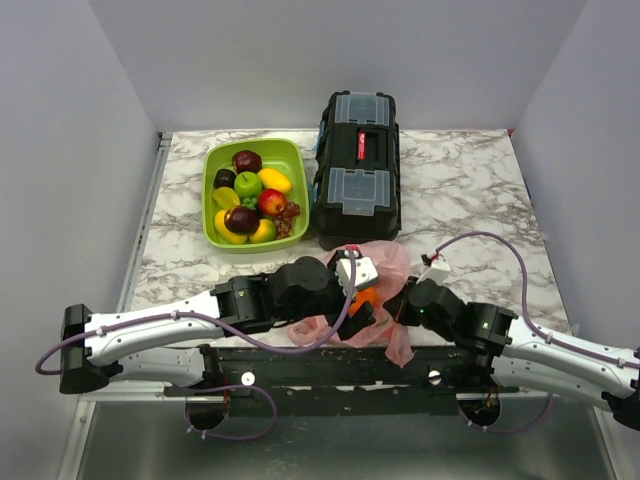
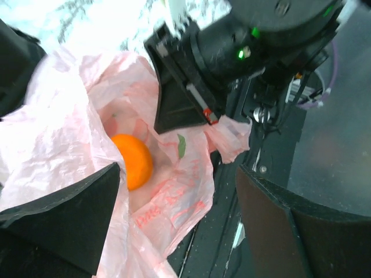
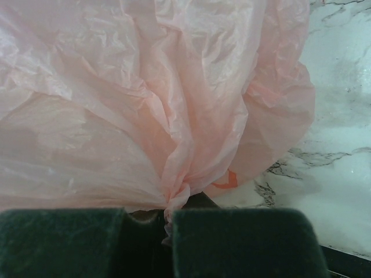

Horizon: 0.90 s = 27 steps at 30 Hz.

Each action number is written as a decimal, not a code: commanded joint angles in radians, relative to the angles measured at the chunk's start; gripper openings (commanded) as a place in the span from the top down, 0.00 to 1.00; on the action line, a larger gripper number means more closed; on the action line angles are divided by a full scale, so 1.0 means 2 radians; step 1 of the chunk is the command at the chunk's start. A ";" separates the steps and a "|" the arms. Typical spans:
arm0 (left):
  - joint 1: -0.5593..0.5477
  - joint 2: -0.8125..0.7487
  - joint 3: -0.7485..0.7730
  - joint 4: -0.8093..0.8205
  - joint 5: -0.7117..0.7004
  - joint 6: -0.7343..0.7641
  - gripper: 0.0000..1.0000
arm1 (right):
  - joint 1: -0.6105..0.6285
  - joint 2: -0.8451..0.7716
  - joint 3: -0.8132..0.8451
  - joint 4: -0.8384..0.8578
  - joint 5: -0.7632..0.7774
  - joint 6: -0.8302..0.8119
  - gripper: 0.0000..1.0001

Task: Take the fake fruits out of the plastic bag
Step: Take out the fake fruit from the plastic bag.

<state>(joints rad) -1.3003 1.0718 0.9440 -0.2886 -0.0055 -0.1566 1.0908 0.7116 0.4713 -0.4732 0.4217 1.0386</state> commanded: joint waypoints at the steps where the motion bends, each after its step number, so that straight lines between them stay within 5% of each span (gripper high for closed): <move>1: -0.003 -0.027 0.067 -0.023 -0.028 0.014 0.18 | 0.000 0.001 -0.006 -0.008 -0.001 0.005 0.99; 13: -0.003 -0.024 0.071 0.000 0.053 -0.009 0.16 | 0.000 -0.003 -0.004 -0.014 0.000 0.006 0.99; 27: -0.003 0.038 0.001 0.005 -0.009 -0.033 0.19 | 0.000 -0.008 0.000 -0.020 -0.005 0.008 0.99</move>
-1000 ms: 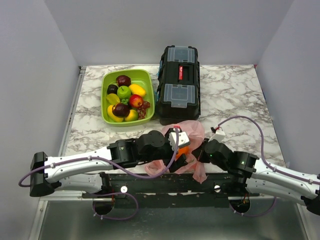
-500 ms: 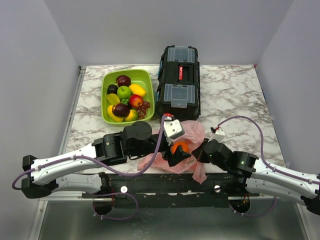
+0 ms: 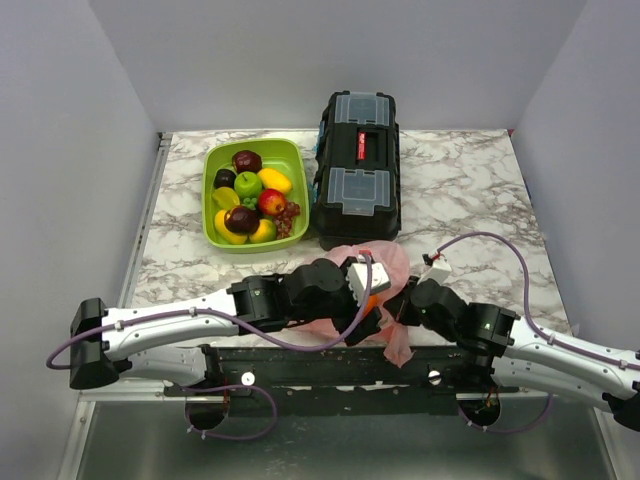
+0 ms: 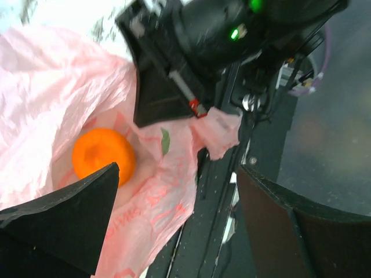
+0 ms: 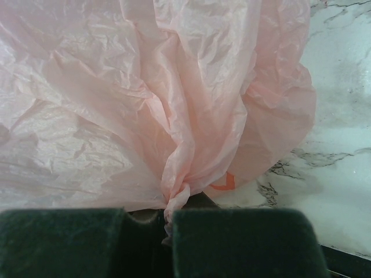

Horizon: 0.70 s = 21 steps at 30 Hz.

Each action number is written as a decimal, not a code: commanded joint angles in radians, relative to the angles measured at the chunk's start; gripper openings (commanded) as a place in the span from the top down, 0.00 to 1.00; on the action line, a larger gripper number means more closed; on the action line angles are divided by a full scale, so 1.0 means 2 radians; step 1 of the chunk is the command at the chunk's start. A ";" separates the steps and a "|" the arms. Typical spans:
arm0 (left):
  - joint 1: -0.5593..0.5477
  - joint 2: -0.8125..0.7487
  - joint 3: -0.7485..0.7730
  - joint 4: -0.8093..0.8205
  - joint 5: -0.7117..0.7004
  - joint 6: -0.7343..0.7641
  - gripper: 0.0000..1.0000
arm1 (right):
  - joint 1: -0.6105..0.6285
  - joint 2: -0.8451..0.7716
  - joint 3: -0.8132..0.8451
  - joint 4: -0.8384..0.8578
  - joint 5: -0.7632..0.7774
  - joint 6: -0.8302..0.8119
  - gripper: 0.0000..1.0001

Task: Take the fake fruits out of the plastic bag
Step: Take out the fake fruit from the plastic bag.

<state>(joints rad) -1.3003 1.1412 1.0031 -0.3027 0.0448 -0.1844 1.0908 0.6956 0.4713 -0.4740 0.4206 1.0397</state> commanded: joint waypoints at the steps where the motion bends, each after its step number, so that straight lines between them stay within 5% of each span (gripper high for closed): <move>1: -0.003 0.006 -0.034 0.016 -0.045 -0.023 0.19 | 0.000 -0.002 -0.002 -0.020 -0.005 0.009 0.99; 6: -0.001 0.034 -0.029 0.002 -0.111 -0.043 0.23 | 0.000 -0.017 -0.005 -0.023 -0.007 0.011 0.99; 21: 0.058 0.115 -0.005 0.005 -0.120 -0.100 0.40 | 0.001 -0.025 -0.002 -0.033 -0.009 0.003 0.99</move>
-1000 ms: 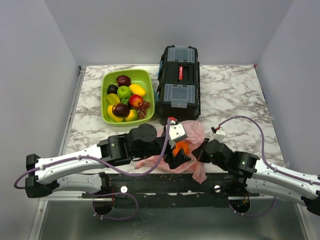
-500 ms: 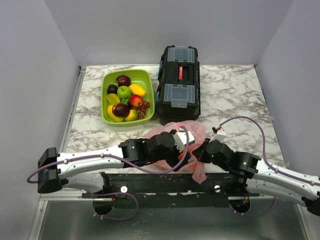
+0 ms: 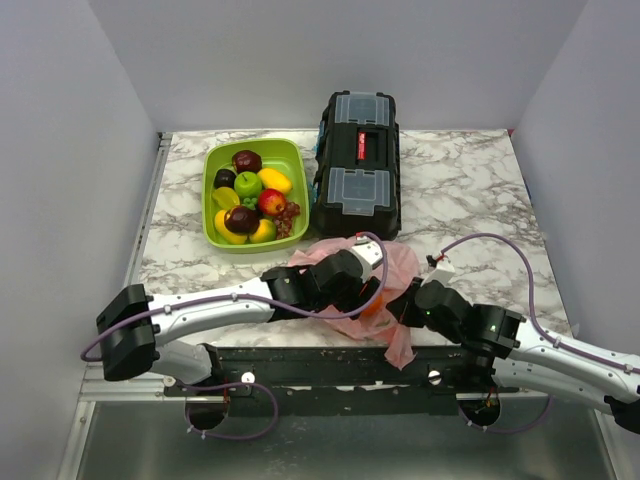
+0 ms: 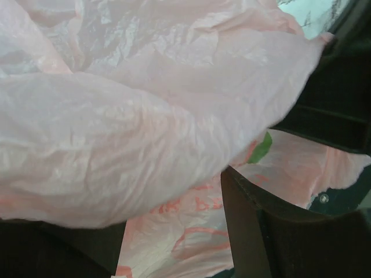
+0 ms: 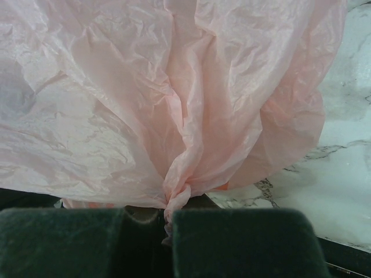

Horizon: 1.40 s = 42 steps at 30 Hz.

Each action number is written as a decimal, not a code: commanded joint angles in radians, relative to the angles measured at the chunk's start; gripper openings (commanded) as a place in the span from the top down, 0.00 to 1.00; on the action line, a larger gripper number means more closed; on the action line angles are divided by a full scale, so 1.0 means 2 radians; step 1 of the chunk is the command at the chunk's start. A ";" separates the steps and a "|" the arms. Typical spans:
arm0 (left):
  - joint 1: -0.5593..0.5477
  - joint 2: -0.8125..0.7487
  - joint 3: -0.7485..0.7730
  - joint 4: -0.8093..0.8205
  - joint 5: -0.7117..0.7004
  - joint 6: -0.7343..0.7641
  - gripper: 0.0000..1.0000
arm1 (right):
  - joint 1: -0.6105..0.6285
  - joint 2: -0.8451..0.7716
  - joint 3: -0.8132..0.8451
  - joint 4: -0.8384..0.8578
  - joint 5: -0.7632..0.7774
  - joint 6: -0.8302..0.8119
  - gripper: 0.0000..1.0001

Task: Take the fake fruits out of the plastic bag
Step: Take out the fake fruit from the plastic bag.

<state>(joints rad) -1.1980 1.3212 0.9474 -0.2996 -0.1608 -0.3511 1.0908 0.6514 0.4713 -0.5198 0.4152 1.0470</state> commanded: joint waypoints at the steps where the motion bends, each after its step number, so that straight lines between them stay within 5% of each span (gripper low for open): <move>1: 0.008 0.036 0.026 0.006 -0.019 -0.017 0.39 | 0.000 -0.002 -0.004 -0.007 -0.008 -0.001 0.99; 14: 0.028 0.165 0.080 -0.009 -0.039 -0.031 0.13 | 0.000 0.003 -0.020 -0.005 -0.035 0.010 0.99; 23: 0.036 0.231 0.111 0.001 -0.005 -0.015 0.10 | 0.000 0.017 -0.026 0.012 -0.039 0.011 0.99; 28: 0.036 0.242 0.108 0.009 0.011 -0.004 0.19 | 0.001 0.023 -0.024 0.014 -0.040 0.010 0.99; 37: 0.036 0.188 0.101 -0.017 0.010 0.007 0.54 | 0.001 0.014 -0.028 0.010 -0.031 0.013 0.99; 42: 0.036 0.116 0.073 -0.006 0.057 0.014 0.59 | 0.000 0.014 -0.026 0.007 -0.019 0.011 0.99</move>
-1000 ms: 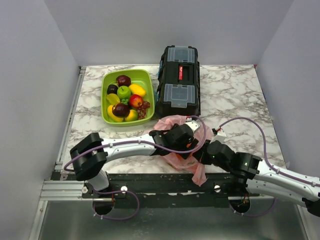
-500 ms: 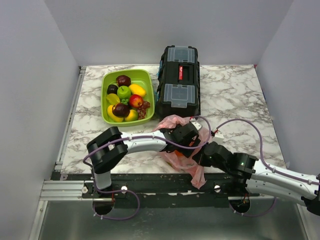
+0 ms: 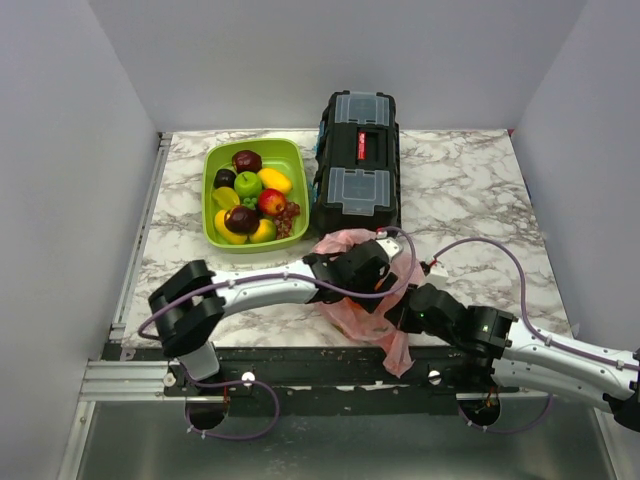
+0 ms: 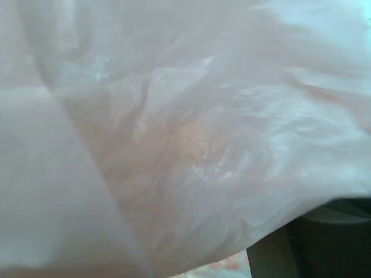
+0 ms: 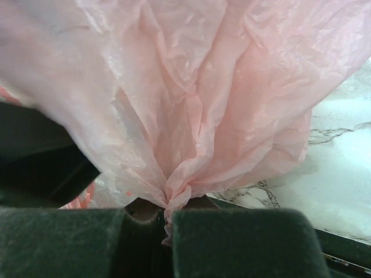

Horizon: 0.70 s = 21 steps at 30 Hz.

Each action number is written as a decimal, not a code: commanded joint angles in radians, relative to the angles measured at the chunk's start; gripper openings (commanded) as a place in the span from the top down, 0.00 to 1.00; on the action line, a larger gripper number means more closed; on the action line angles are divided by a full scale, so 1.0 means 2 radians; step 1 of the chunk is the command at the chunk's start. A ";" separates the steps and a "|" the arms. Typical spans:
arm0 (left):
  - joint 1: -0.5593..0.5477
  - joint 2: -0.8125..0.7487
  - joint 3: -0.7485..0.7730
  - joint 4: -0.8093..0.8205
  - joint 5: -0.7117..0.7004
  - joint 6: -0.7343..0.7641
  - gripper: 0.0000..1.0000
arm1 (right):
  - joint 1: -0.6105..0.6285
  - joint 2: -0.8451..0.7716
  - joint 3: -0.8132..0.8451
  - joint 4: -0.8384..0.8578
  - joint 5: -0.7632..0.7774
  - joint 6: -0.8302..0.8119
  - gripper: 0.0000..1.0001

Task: Take the fake fruits out of the plastic bag
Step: Take out the fake fruit from the plastic bag.

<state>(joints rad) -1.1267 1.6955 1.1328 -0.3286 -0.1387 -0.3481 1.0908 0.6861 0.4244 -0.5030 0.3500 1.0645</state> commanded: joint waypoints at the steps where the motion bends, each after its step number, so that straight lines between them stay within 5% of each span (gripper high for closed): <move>1: 0.001 -0.086 -0.023 0.009 0.056 0.015 0.61 | 0.001 -0.003 -0.003 0.000 0.016 0.002 0.99; 14: 0.008 -0.318 -0.109 0.084 0.247 0.085 0.65 | 0.001 -0.003 0.002 0.001 0.040 0.003 0.99; 21: 0.044 -0.419 -0.073 0.044 0.240 0.110 0.65 | 0.000 0.004 0.000 0.008 0.036 0.002 0.99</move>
<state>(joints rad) -1.0901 0.9478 0.9310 -0.2317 0.3027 -0.1860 1.0908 0.6868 0.4244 -0.5022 0.3897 1.0653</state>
